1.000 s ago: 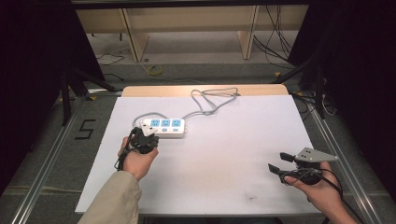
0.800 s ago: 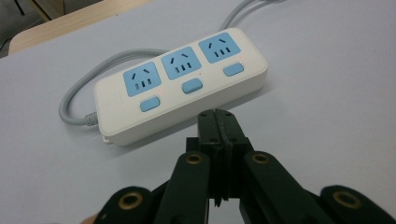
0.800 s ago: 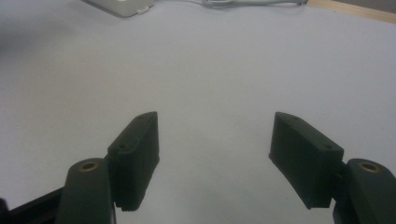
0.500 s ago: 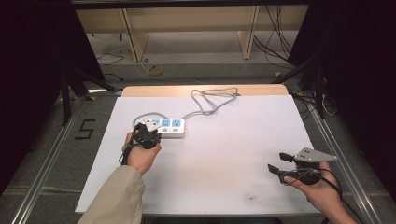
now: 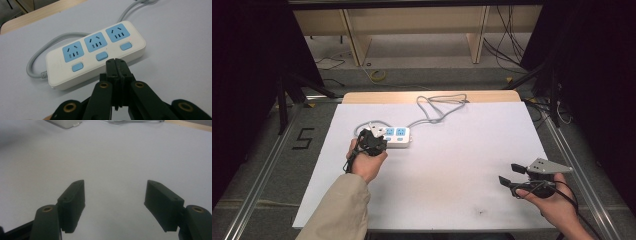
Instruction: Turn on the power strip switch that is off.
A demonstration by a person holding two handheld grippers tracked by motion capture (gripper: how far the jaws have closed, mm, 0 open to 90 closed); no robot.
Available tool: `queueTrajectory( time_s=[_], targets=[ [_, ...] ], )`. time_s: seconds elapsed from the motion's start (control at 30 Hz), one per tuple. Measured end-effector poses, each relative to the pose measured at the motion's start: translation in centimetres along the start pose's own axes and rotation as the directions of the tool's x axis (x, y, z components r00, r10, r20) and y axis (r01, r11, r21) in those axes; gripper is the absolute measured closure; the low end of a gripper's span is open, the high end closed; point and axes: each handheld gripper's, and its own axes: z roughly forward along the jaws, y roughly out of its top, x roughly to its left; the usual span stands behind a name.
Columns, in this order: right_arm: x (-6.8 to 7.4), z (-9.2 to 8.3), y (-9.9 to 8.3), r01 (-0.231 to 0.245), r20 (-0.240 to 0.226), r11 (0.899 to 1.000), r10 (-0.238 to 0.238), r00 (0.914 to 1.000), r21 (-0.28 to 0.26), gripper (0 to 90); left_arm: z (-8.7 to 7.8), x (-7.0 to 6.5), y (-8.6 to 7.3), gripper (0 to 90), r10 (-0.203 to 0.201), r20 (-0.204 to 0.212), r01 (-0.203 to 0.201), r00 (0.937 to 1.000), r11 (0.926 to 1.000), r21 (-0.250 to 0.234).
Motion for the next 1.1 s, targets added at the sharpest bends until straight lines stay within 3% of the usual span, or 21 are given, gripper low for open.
queueTrajectory(
  time_s=[0.73, 1.1],
  targets=[
    [0.0, 0.0, 0.0, -0.003, -0.002, 1.000, 0.003, 1.0000, 0.001, 32.9, 1.0, -0.3, 0.9, 89.9, 0.013, -0.008, -0.013, 0.9999, 0.9999, -0.007],
    [0.0, 0.0, 0.0, -0.001, -0.002, 1.000, 0.001, 1.0000, 0.001, 32.9, 1.4, 0.1, 1.2, 89.9, -0.004, -0.010, 0.004, 0.9999, 1.0000, -0.008]
  ],
)
